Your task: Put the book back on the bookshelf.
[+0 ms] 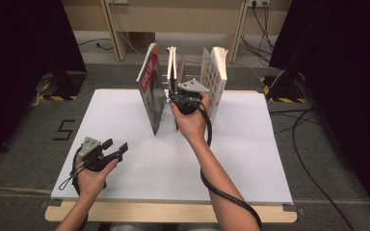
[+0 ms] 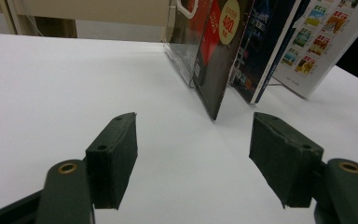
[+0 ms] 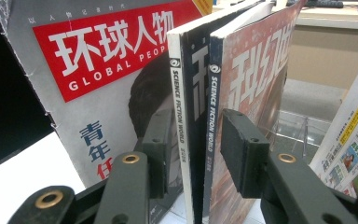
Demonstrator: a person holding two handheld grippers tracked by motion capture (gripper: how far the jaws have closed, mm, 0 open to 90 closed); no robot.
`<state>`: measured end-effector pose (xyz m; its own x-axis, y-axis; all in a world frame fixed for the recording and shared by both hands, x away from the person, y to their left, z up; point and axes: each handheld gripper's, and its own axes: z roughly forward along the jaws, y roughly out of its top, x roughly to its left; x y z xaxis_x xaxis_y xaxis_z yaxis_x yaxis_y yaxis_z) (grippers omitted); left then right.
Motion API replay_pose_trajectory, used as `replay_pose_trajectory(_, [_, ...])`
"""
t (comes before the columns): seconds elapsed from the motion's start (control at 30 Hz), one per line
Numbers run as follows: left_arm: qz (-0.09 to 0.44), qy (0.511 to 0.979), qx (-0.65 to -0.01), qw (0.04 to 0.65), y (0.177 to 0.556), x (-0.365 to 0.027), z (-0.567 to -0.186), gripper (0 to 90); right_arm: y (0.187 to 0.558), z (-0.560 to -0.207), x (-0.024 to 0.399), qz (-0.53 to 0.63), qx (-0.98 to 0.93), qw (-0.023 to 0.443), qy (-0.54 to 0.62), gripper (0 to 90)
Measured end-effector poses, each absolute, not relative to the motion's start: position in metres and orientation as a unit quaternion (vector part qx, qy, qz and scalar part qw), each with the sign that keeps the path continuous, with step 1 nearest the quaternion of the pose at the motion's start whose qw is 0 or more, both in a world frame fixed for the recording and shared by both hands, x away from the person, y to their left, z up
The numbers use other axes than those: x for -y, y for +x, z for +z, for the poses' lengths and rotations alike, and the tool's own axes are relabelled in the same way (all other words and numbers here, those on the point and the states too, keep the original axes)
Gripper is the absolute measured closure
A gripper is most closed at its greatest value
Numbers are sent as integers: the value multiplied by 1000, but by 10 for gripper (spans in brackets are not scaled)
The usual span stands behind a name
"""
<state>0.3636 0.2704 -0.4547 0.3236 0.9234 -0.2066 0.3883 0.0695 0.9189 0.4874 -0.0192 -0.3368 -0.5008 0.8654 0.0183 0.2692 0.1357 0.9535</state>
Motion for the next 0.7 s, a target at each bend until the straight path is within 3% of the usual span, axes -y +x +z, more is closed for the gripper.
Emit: replay_pose_trajectory(0.7, [259,631,-520,514,364,-271,-456,313,490,-344,7,506,-715,283,391,592])
